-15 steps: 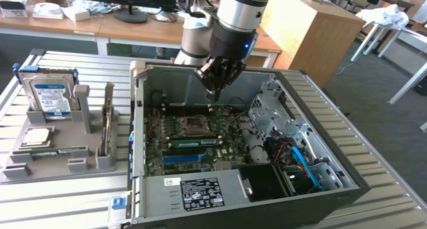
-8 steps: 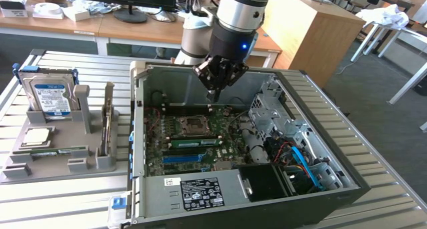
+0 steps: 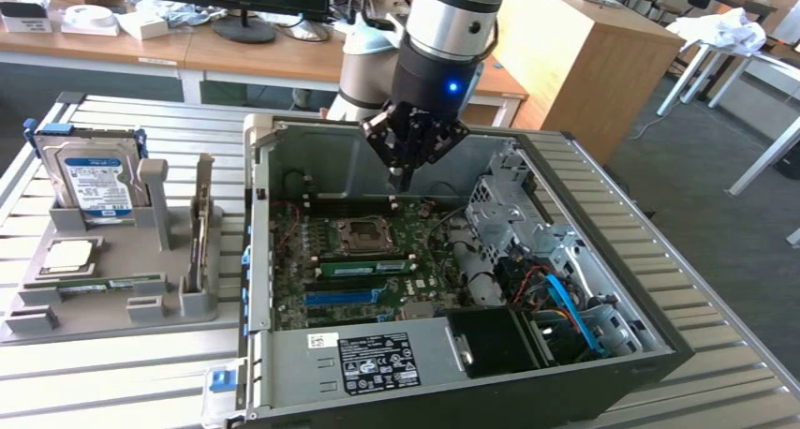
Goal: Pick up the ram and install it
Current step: 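Press down the ram until it locks into place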
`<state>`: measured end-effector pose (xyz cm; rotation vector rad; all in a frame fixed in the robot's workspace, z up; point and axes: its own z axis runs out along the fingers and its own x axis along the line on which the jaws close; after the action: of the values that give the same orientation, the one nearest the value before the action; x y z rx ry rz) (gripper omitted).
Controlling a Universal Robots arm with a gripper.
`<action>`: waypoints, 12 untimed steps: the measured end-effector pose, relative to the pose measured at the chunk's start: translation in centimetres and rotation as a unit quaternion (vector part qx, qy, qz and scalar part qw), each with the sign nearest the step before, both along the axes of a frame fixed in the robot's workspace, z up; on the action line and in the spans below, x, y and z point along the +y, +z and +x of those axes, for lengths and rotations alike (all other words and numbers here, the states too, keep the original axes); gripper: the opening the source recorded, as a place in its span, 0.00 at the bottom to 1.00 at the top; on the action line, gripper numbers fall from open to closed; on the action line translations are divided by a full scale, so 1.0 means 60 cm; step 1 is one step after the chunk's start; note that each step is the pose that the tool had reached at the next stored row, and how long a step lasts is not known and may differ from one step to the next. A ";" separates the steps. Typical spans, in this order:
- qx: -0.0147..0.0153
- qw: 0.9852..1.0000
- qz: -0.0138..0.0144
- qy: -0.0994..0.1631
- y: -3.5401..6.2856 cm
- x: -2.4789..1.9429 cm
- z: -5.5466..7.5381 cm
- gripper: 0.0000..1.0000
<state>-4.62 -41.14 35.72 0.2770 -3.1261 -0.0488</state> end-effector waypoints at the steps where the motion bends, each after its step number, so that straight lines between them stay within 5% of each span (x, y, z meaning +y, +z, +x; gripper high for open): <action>1: 0.000 1.000 0.000 -0.009 0.000 0.0000 0.000 0.10; 12: 0.000 0.996 0.000 -0.090 0.000 0.0000 0.000 0.10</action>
<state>-4.62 -41.14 35.70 -0.0066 -3.1412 -0.0491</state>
